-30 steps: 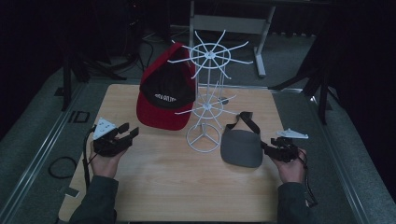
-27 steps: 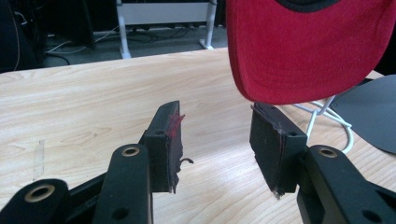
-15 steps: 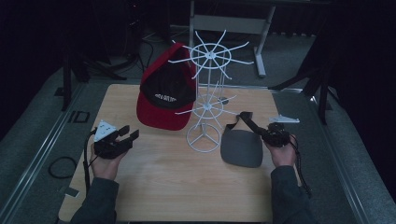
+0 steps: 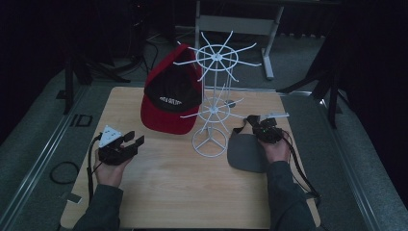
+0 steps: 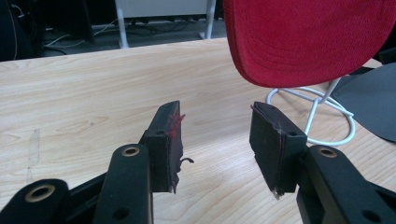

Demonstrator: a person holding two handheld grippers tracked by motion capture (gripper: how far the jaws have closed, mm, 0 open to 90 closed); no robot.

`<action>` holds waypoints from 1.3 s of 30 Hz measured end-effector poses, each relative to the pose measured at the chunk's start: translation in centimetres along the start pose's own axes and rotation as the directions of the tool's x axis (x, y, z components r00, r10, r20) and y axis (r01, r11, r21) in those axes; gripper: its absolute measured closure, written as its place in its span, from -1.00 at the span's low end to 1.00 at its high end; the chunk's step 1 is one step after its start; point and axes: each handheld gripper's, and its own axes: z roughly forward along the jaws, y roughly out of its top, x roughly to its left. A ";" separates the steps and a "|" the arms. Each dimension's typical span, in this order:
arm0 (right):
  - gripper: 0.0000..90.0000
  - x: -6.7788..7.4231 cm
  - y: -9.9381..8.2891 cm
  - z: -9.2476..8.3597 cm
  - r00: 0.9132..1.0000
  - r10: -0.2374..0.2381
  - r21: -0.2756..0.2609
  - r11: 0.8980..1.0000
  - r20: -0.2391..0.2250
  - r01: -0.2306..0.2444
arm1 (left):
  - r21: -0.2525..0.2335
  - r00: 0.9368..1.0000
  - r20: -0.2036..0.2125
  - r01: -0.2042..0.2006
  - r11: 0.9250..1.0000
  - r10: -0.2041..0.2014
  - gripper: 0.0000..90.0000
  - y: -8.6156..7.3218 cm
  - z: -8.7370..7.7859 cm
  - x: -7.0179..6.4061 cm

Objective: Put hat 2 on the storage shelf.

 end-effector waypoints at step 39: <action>0.38 -2.1 -0.6 2.2 0.996 -0.087 0.079 0.993 -0.012 0.088 | 0.008 1.000 0.007 0.011 1.000 -0.011 0.20 -0.3 0.3 0.0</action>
